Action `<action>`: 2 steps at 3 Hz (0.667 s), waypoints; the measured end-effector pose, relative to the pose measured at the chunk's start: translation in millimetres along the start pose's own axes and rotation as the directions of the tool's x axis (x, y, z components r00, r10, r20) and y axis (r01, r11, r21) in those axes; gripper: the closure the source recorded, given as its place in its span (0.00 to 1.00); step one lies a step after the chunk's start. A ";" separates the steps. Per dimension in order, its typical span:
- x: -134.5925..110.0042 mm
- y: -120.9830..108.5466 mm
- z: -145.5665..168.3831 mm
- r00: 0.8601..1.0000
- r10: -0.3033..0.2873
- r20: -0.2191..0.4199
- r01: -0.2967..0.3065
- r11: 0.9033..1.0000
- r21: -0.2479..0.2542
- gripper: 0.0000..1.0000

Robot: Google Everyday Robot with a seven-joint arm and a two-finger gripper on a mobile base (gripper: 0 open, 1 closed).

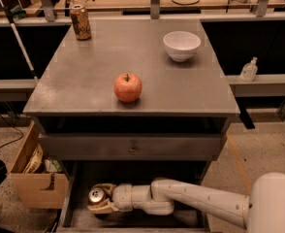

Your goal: Place coke can into middle drawer

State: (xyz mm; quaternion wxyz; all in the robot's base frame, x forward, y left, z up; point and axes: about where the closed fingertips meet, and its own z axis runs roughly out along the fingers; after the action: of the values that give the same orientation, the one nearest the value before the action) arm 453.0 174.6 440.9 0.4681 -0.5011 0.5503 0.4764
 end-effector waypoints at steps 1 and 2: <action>-1.5 1.0 1.3 1.000 -0.002 0.001 0.002 1.000 -0.003 0.82; -2.0 2.0 2.9 1.000 -0.002 0.003 0.002 1.000 -0.006 0.57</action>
Offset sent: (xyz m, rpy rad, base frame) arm -0.0008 0.0015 0.0013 0.0014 -0.0021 0.0027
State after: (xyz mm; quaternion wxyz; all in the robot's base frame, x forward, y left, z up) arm 451.2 177.8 442.7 0.4679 -0.5024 0.5477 0.4782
